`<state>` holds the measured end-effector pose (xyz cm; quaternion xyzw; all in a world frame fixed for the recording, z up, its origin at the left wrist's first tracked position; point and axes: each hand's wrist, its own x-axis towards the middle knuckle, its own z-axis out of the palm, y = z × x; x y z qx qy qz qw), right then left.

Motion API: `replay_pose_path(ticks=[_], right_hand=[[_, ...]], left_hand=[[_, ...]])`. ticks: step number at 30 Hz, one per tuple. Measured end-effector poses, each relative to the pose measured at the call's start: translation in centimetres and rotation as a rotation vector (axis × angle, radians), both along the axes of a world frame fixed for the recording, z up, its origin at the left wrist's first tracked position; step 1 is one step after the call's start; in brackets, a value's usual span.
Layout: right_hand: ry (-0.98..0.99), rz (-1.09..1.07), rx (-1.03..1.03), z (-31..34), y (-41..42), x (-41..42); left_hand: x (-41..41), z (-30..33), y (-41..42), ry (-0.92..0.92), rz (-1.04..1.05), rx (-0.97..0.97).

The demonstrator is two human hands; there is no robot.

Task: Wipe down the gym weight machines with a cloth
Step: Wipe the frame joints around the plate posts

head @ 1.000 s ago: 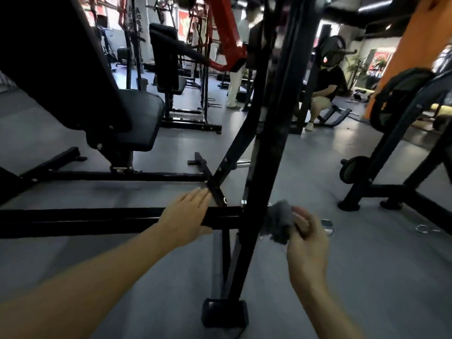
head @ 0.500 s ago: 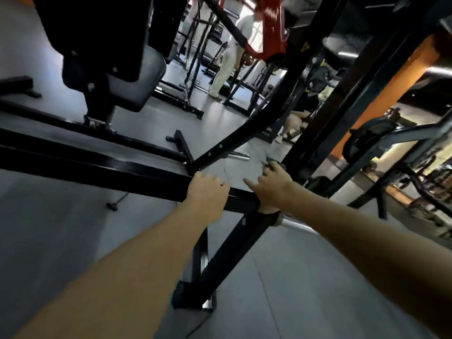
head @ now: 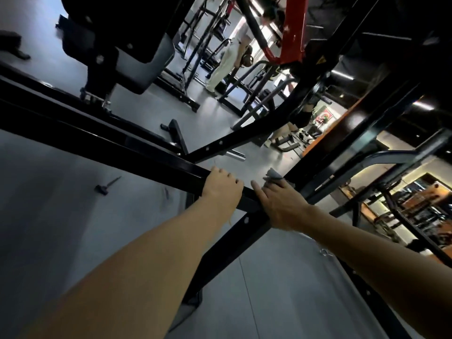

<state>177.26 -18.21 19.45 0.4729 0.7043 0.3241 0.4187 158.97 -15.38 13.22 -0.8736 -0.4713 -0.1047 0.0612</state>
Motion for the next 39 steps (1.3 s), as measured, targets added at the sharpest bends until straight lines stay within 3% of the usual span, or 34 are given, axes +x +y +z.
replay_pose_path(ticks=[5,9,12,16,18,22,28,34,36,39], right_hand=[[0.018,0.036,0.095,-1.5,-3.1,0.2],[0.081,0.104,0.132,-2.5,-6.3,1.9],[0.090,0.250,0.104,-3.0,-7.8,3.9],[0.066,0.291,0.066,-3.1,-8.8,6.4],[0.109,0.261,0.039,-3.4,-9.0,7.3],[0.160,0.240,-0.020,-3.5,-8.6,7.4],[-0.041,0.305,0.009,-3.1,-6.1,7.5],[-0.171,0.334,-0.165,-5.5,-5.8,7.0],[-0.186,0.319,-0.163,-7.4,-4.8,5.3],[-0.372,0.257,-0.054,-10.8,-2.9,3.4]], left_hand=[[0.1,-0.9,0.5,-0.035,-0.008,0.077],[-0.1,-3.8,-0.4,-0.028,-0.054,0.330],[-0.2,-8.6,-1.4,0.002,0.040,0.576],[0.8,-12.0,-2.2,-0.096,0.070,0.629],[2.1,-13.5,-2.6,-0.187,0.078,0.581],[7.6,-17.5,-4.5,-0.621,-0.071,0.331],[14.3,-21.0,-6.5,-0.961,-0.262,-0.403],[12.9,-20.9,-6.4,-1.243,-0.420,-0.694],[12.8,-21.2,-6.3,-1.303,-0.428,-0.716],[12.8,-20.8,-6.2,-1.349,-0.402,-0.714]])
